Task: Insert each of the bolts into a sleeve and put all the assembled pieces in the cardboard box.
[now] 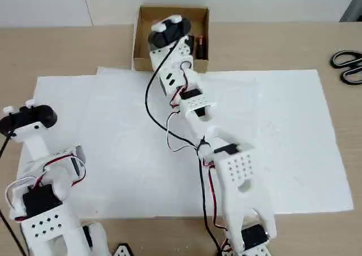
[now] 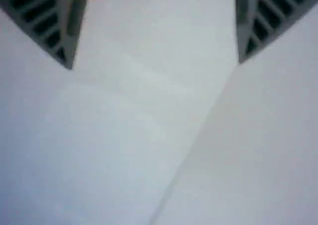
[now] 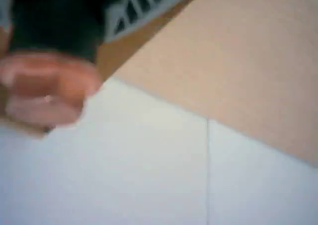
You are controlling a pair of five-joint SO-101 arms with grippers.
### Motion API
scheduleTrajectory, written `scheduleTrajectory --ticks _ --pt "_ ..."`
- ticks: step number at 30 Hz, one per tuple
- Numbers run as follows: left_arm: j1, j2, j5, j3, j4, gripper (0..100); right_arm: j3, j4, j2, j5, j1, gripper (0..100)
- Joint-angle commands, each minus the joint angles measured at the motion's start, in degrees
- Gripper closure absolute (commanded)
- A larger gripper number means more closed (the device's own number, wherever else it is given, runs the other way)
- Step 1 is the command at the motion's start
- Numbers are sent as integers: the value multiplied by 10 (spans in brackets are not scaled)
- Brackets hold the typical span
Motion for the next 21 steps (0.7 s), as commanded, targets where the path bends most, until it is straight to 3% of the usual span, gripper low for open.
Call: scheduleTrajectory --ticks 1,11,17,21 --pt "-1 -7 -3 -3 1 796 -76 -21 25 7 -10 995" --pt "1 -7 -3 -3 1 796 -102 -20 81 7 -24 988" --pt "1 -7 -3 -2 1 796 -101 -16 82 8 -24 856" --pt "1 -7 -3 -2 1 796 -101 -7 77 8 -23 847"
